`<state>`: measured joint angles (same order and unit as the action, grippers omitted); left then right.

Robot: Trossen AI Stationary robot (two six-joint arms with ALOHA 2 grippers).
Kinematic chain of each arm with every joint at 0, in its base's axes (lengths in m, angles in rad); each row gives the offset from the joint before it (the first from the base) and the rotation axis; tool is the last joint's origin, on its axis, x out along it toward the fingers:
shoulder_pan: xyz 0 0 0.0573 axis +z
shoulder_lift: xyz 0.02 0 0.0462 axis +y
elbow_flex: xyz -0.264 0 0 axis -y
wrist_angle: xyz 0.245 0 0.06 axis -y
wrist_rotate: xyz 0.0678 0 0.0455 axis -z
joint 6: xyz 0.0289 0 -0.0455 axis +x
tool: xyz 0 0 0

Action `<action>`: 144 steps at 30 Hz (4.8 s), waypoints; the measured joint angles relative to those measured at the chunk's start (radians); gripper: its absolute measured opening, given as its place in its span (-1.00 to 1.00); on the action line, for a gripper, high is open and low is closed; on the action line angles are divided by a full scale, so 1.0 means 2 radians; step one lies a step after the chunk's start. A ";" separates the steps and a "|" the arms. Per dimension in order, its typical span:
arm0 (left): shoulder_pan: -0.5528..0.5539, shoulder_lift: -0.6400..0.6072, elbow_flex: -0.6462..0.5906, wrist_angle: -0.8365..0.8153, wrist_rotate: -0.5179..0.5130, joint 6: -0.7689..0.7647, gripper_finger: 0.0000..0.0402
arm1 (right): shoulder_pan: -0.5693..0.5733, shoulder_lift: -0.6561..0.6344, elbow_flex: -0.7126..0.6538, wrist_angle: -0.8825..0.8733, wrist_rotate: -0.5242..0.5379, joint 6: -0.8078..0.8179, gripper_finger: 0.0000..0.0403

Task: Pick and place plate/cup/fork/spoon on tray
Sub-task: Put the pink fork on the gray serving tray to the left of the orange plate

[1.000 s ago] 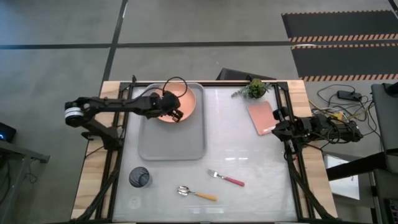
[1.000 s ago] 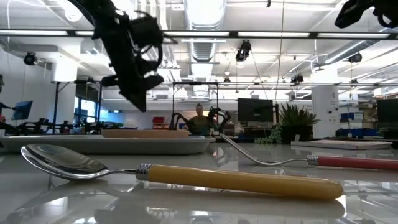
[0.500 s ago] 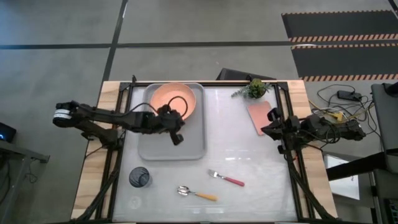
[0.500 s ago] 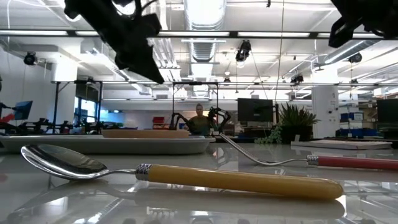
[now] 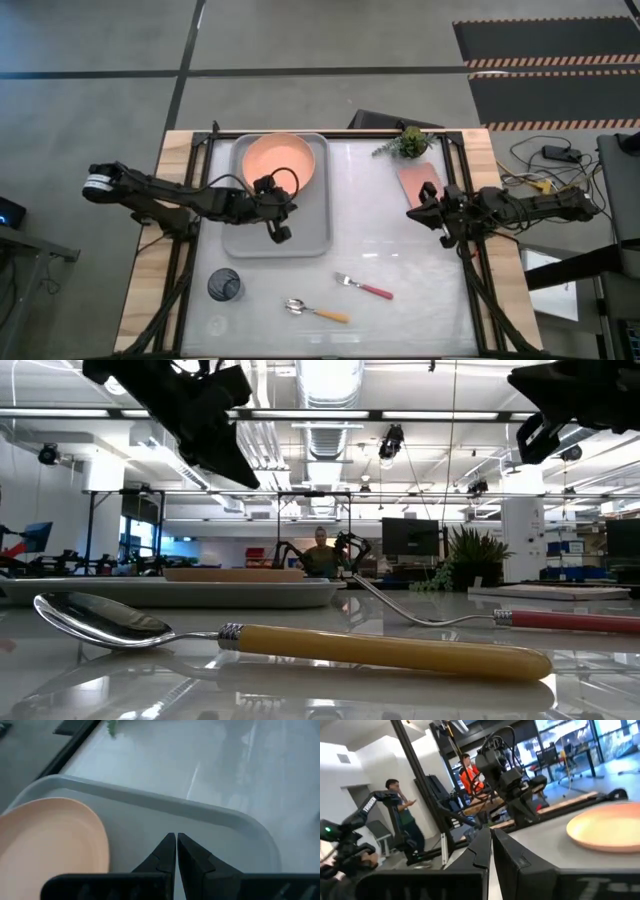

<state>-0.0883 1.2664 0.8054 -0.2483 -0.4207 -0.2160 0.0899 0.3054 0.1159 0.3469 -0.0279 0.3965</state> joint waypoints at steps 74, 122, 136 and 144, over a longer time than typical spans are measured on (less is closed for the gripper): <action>-0.035 -0.262 -0.120 0.085 -0.018 0.135 -1.00 | 0.239 0.659 0.480 -0.465 0.110 0.160 -0.70; -0.035 -0.306 -0.125 0.146 -0.021 0.249 -1.00 | 0.200 0.616 0.446 -0.413 0.118 0.065 -0.84; -0.035 -0.311 -0.124 0.228 -0.079 0.346 -1.00 | 0.095 0.537 0.446 -0.387 0.117 -0.069 -0.84; -0.035 -0.311 -0.134 0.221 -0.088 0.347 -1.00 | 0.048 0.551 0.446 -0.298 0.081 -0.123 -0.84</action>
<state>-0.1574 0.6448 0.5376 0.1935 -0.5959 0.4778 0.1851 1.4072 1.0088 -0.2492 0.1336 0.1508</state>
